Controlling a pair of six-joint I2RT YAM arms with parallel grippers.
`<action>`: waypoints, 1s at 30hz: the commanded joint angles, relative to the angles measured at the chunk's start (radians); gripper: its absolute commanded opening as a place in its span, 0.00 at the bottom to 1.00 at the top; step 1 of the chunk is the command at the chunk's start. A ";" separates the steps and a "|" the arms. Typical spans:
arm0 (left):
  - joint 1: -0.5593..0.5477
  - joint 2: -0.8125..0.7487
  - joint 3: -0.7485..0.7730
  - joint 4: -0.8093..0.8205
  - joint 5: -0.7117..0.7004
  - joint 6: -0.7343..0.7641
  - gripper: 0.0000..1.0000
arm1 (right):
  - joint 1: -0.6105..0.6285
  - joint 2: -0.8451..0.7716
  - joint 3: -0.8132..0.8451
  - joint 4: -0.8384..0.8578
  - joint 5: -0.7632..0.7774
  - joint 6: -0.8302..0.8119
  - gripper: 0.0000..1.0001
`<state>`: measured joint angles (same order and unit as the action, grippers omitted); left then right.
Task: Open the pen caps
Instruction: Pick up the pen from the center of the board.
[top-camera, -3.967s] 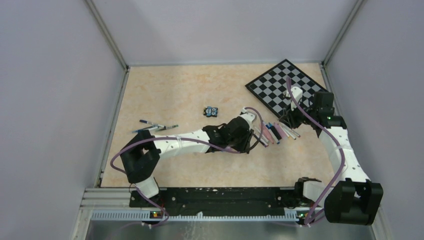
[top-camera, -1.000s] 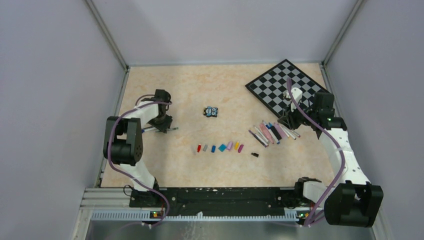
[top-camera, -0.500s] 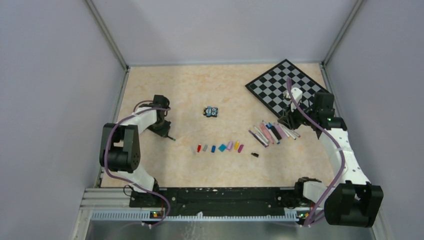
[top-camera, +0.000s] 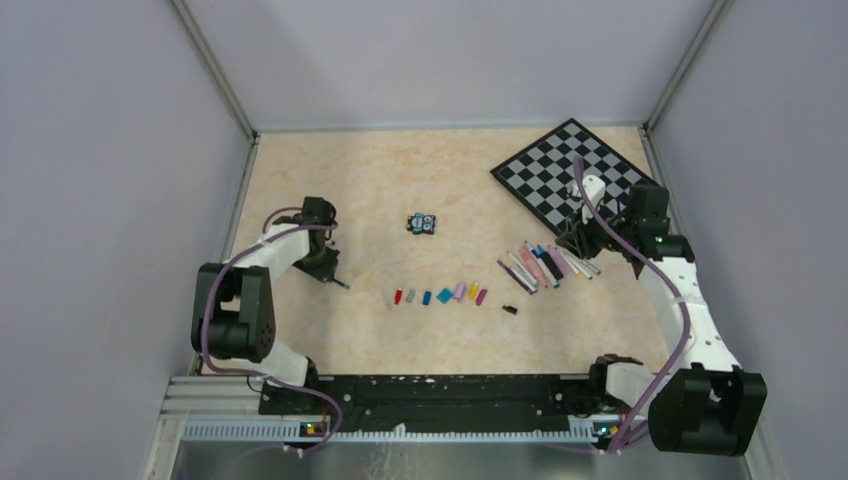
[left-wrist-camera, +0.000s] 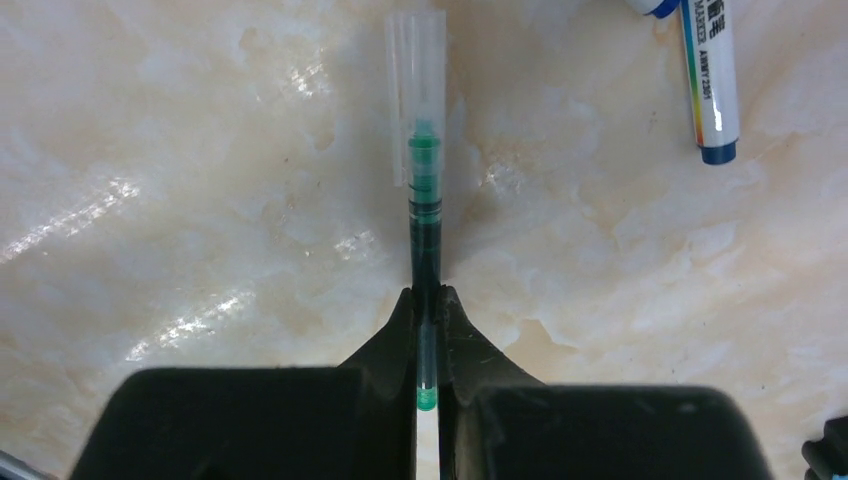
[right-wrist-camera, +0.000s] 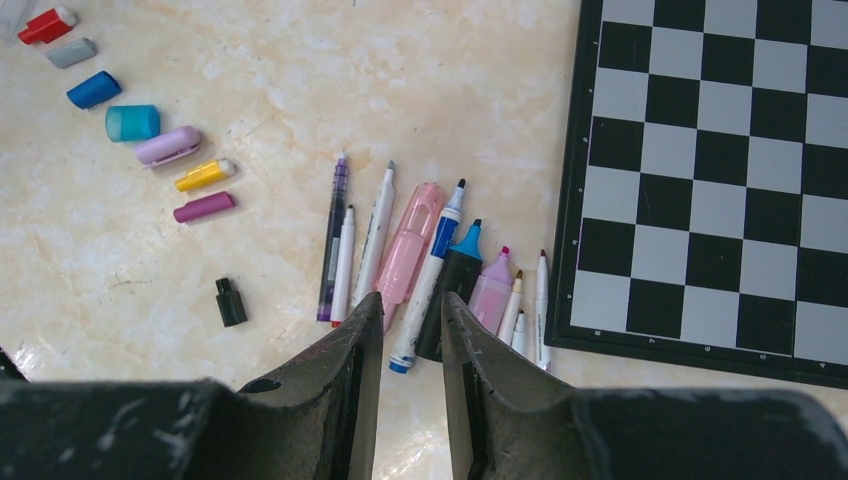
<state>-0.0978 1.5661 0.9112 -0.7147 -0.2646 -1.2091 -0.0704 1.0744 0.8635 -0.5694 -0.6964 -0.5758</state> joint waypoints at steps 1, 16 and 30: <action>0.006 -0.095 -0.032 0.004 0.025 0.015 0.00 | -0.004 -0.027 -0.004 0.021 -0.005 -0.013 0.27; 0.006 -0.486 -0.278 0.401 0.391 0.296 0.00 | -0.003 -0.021 -0.009 0.015 -0.048 -0.015 0.27; -0.165 -0.649 -0.641 1.466 0.895 0.290 0.00 | 0.033 -0.027 -0.060 0.019 -0.353 -0.008 0.32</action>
<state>-0.1490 0.9146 0.2989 0.3241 0.5465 -0.9058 -0.0628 1.0733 0.8219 -0.5751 -0.8780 -0.5827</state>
